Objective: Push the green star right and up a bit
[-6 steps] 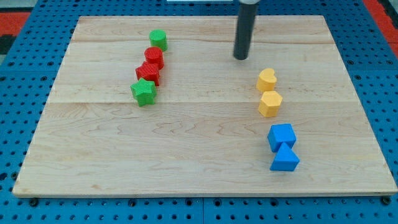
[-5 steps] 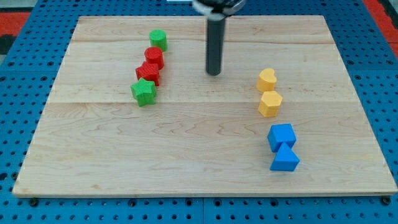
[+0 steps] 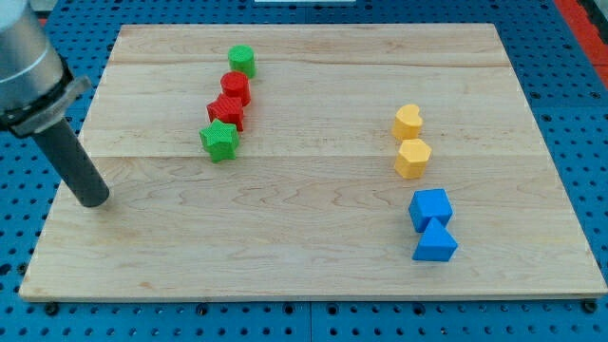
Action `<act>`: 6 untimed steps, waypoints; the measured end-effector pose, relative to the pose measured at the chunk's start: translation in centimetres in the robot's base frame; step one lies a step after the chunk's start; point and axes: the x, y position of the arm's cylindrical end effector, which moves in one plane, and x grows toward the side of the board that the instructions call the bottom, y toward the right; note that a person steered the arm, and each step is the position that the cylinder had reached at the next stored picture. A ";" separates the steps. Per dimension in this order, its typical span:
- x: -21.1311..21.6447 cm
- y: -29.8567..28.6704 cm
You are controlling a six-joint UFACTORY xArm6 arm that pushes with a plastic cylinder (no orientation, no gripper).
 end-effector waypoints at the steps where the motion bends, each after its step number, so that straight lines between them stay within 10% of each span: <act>1: -1.3 2.0; 6: -6.6 17.6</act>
